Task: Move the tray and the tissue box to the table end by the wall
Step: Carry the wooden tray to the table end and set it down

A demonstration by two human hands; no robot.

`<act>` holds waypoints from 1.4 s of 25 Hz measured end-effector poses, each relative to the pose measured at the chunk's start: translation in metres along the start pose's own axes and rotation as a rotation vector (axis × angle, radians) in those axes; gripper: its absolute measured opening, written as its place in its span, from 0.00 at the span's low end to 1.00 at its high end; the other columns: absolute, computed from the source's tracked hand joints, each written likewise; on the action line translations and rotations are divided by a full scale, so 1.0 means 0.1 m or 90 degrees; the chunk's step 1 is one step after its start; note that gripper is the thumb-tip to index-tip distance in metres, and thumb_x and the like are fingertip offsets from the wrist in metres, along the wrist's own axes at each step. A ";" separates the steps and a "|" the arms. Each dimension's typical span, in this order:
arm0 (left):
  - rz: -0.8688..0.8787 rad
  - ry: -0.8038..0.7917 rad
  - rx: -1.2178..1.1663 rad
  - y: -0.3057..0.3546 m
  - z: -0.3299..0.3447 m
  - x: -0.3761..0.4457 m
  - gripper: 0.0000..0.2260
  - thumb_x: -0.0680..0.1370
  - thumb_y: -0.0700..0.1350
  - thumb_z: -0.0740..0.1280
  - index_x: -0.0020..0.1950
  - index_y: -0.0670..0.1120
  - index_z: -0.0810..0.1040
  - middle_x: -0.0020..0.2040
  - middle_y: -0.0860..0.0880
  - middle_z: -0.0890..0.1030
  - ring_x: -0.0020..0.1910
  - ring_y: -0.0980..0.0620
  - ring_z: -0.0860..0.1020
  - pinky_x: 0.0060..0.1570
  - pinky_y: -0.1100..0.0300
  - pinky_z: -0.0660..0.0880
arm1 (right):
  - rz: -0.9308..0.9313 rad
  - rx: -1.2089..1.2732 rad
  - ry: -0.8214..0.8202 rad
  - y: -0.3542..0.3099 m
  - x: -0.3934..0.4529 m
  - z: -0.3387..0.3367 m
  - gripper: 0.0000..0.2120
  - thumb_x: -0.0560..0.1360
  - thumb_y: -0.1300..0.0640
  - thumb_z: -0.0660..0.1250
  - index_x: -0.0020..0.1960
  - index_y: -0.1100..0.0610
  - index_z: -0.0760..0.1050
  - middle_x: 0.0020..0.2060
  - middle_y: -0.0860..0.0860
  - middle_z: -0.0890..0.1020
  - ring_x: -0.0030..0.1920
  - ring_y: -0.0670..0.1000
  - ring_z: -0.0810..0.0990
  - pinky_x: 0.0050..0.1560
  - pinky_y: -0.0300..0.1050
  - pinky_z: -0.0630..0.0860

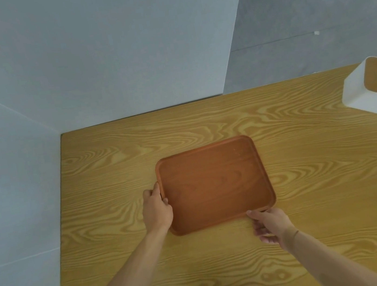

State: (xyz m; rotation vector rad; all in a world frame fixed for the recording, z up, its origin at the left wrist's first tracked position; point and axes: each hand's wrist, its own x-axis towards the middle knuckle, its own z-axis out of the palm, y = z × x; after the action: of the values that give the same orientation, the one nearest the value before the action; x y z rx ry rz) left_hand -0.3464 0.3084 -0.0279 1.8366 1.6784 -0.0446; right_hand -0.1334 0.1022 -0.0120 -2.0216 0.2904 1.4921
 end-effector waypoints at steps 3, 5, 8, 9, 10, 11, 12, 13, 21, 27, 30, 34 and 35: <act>0.015 -0.006 0.011 -0.02 -0.03 -0.02 0.25 0.81 0.40 0.63 0.78 0.46 0.61 0.65 0.45 0.69 0.52 0.51 0.74 0.52 0.56 0.74 | -0.029 -0.135 0.015 0.01 -0.03 -0.08 0.18 0.74 0.44 0.72 0.42 0.60 0.80 0.27 0.51 0.82 0.27 0.51 0.80 0.30 0.43 0.77; 0.044 0.004 0.039 -0.07 -0.05 -0.08 0.27 0.81 0.45 0.64 0.78 0.45 0.60 0.66 0.44 0.70 0.57 0.47 0.75 0.57 0.49 0.75 | -0.120 -0.307 0.075 0.05 -0.04 -0.19 0.19 0.74 0.39 0.69 0.40 0.55 0.81 0.28 0.49 0.83 0.29 0.50 0.81 0.31 0.46 0.79; 0.099 0.004 0.123 -0.21 -0.01 -0.26 0.30 0.80 0.54 0.65 0.79 0.46 0.60 0.68 0.44 0.69 0.64 0.44 0.71 0.63 0.45 0.71 | -0.293 -0.487 0.212 0.14 -0.07 -0.36 0.13 0.75 0.38 0.67 0.41 0.47 0.77 0.34 0.44 0.83 0.35 0.47 0.80 0.37 0.50 0.80; 0.113 0.005 0.144 -0.27 0.01 -0.33 0.32 0.79 0.57 0.65 0.79 0.47 0.59 0.69 0.44 0.68 0.66 0.44 0.69 0.64 0.44 0.69 | -0.364 -0.509 0.254 0.17 -0.08 -0.39 0.12 0.74 0.38 0.69 0.44 0.46 0.75 0.39 0.44 0.82 0.38 0.47 0.80 0.38 0.50 0.80; 0.123 0.004 0.155 -0.32 0.03 -0.39 0.34 0.78 0.60 0.64 0.79 0.47 0.59 0.71 0.44 0.67 0.67 0.43 0.67 0.65 0.43 0.67 | -0.436 -0.531 0.284 0.20 -0.06 -0.41 0.13 0.73 0.39 0.70 0.50 0.46 0.75 0.46 0.45 0.82 0.44 0.49 0.79 0.40 0.51 0.79; 0.131 0.000 0.158 -0.37 0.05 -0.44 0.36 0.77 0.63 0.64 0.79 0.47 0.58 0.73 0.44 0.65 0.69 0.42 0.65 0.67 0.42 0.65 | -0.482 -0.563 0.301 0.22 -0.03 -0.42 0.19 0.73 0.39 0.70 0.58 0.47 0.74 0.54 0.47 0.80 0.52 0.52 0.77 0.45 0.53 0.79; 0.137 -0.007 0.158 -0.41 0.08 -0.48 0.39 0.76 0.67 0.62 0.80 0.48 0.57 0.74 0.44 0.64 0.71 0.42 0.63 0.69 0.41 0.63 | -0.496 -0.602 0.302 0.23 0.01 -0.44 0.28 0.72 0.38 0.70 0.67 0.47 0.70 0.63 0.49 0.76 0.62 0.55 0.73 0.53 0.55 0.77; 0.144 -0.015 0.161 -0.44 0.10 -0.52 0.42 0.74 0.71 0.60 0.80 0.48 0.55 0.76 0.44 0.62 0.73 0.42 0.61 0.70 0.40 0.60 | -0.485 -0.640 0.295 0.23 0.04 -0.46 0.36 0.72 0.35 0.69 0.74 0.47 0.63 0.71 0.51 0.70 0.70 0.58 0.67 0.61 0.58 0.73; 0.116 -0.098 0.227 -0.53 0.15 -0.51 0.57 0.60 0.84 0.52 0.79 0.55 0.36 0.81 0.49 0.46 0.79 0.44 0.45 0.72 0.33 0.48 | -0.439 -0.767 0.252 0.13 0.27 -0.51 0.49 0.68 0.21 0.51 0.78 0.41 0.32 0.81 0.50 0.44 0.79 0.60 0.39 0.72 0.73 0.48; 0.101 -0.111 0.236 -0.57 0.12 -0.41 0.57 0.58 0.85 0.52 0.72 0.61 0.22 0.81 0.51 0.39 0.78 0.42 0.39 0.69 0.26 0.47 | -0.434 -0.722 0.234 0.07 0.32 -0.48 0.50 0.66 0.21 0.54 0.77 0.37 0.33 0.81 0.49 0.44 0.79 0.58 0.38 0.71 0.77 0.51; 0.103 -0.107 0.217 -0.53 0.03 -0.24 0.58 0.57 0.85 0.53 0.73 0.62 0.25 0.81 0.51 0.40 0.78 0.41 0.39 0.70 0.27 0.49 | -0.429 -0.697 0.224 -0.09 0.35 -0.40 0.50 0.66 0.22 0.56 0.78 0.37 0.35 0.81 0.49 0.44 0.79 0.58 0.39 0.71 0.77 0.51; 0.102 -0.113 0.218 -0.41 -0.11 0.08 0.58 0.56 0.84 0.55 0.75 0.62 0.29 0.80 0.52 0.40 0.78 0.41 0.40 0.69 0.26 0.50 | -0.435 -0.673 0.227 -0.37 0.42 -0.27 0.50 0.66 0.23 0.60 0.78 0.37 0.38 0.82 0.50 0.45 0.80 0.59 0.40 0.70 0.78 0.51; 0.099 -0.116 0.216 -0.38 -0.14 0.16 0.58 0.56 0.84 0.56 0.75 0.62 0.30 0.80 0.52 0.40 0.78 0.41 0.40 0.69 0.26 0.50 | -0.434 -0.663 0.227 -0.44 0.44 -0.25 0.50 0.66 0.24 0.61 0.78 0.37 0.38 0.82 0.50 0.45 0.80 0.59 0.40 0.70 0.78 0.50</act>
State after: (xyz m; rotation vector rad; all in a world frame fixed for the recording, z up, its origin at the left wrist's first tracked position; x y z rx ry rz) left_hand -0.3831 0.3284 -0.0402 2.1341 1.4633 -0.4416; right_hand -0.0761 0.1306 -0.0333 -2.7184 -1.1636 0.8600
